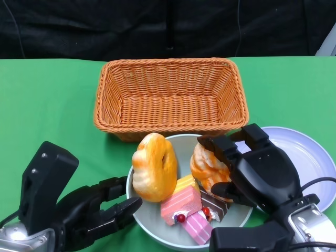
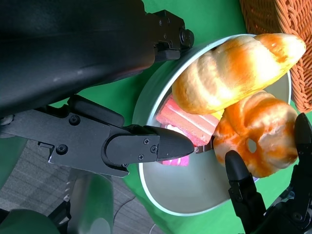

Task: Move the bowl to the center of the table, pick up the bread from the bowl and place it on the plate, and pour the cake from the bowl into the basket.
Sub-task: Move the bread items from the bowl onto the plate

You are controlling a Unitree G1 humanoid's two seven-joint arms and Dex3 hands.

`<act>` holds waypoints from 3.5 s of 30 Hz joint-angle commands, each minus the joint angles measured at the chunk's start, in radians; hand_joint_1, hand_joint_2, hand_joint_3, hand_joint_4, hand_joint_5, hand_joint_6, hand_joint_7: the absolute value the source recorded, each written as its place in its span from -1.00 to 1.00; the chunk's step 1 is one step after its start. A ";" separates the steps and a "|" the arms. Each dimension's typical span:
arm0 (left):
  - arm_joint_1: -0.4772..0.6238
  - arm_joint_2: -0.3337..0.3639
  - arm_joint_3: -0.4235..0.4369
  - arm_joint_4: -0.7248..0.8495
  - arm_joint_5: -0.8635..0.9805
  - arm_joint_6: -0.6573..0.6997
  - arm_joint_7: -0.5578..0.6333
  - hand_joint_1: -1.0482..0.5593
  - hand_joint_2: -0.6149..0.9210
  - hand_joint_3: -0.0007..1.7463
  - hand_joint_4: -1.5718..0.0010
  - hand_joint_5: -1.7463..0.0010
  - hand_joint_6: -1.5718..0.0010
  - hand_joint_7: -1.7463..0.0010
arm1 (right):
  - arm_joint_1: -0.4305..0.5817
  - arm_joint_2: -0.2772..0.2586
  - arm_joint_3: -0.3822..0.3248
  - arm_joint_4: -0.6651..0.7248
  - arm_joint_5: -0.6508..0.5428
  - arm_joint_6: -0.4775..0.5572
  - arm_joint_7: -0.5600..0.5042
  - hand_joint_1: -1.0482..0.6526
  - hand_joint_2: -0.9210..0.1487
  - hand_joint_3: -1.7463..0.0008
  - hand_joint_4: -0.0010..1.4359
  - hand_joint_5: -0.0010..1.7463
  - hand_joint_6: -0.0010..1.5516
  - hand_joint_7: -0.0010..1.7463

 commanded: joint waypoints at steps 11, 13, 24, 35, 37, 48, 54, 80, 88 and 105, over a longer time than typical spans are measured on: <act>0.008 0.014 -0.034 -0.048 0.060 -0.085 -0.001 -0.27 1.00 -0.46 0.41 0.64 0.49 0.87 | -0.089 -0.028 0.023 0.262 0.111 -0.301 -0.407 0.04 -0.81 0.98 0.35 1.00 0.00 0.89; 0.008 0.015 -0.034 -0.047 0.060 -0.087 -0.002 -0.27 1.00 -0.46 0.42 0.63 0.48 0.88 | -0.092 -0.030 0.025 0.266 0.111 -0.308 -0.421 0.04 -0.80 0.98 0.34 1.00 -0.02 0.93; 0.009 0.022 -0.042 -0.045 0.074 -0.083 0.003 -0.30 1.00 -0.49 0.44 0.63 0.46 0.90 | -0.109 -0.028 -0.012 0.209 0.122 -0.394 -0.544 0.09 0.43 -0.58 0.39 1.00 -0.01 1.00; 0.011 0.086 -0.015 -0.052 0.147 -0.115 0.030 -0.29 1.00 -0.48 0.47 0.64 0.47 0.94 | -0.048 -0.052 -0.169 0.000 0.313 -0.403 -0.400 -0.02 0.51 -1.00 0.43 1.00 0.10 0.83; 0.013 0.098 -0.007 -0.051 0.160 -0.130 0.026 -0.29 1.00 -0.47 0.51 0.66 0.49 0.95 | -0.031 -0.043 -0.192 -0.027 0.359 -0.400 -0.362 0.01 0.50 -1.00 0.42 1.00 0.10 0.78; 0.071 0.172 0.019 -0.125 0.281 -0.280 0.030 -0.22 1.00 -0.48 0.47 0.63 0.47 0.95 | 0.025 -0.081 -0.344 -0.070 0.458 -0.391 -0.246 0.12 0.54 -1.00 0.43 1.00 0.10 0.76; 0.112 0.178 0.043 -0.189 0.293 -0.297 0.032 -0.21 1.00 -0.50 0.47 0.62 0.47 0.96 | 0.042 -0.118 -0.378 -0.012 0.395 -0.355 -0.241 0.10 0.51 -0.95 0.45 1.00 0.07 0.81; 0.145 0.152 0.049 -0.229 0.313 -0.311 0.029 -0.21 1.00 -0.52 0.51 0.54 0.44 0.97 | 0.088 -0.237 -0.260 -0.123 0.239 0.044 0.244 -0.68 -1.00 0.86 -0.90 -0.24 -0.95 -1.00; 0.144 0.156 0.048 -0.222 0.315 -0.322 0.025 -0.22 1.00 -0.52 0.53 0.51 0.44 0.97 | 0.099 -0.237 -0.266 -0.134 0.236 0.010 0.204 -0.64 -1.00 0.87 -0.85 -0.20 -0.89 -0.96; 0.134 0.144 0.021 -0.228 0.295 -0.298 0.012 -0.22 1.00 -0.51 0.56 0.46 0.44 0.98 | 0.133 -0.071 -0.170 -0.443 0.406 -0.143 0.229 -0.46 -1.00 0.93 -0.85 0.11 -0.77 -0.60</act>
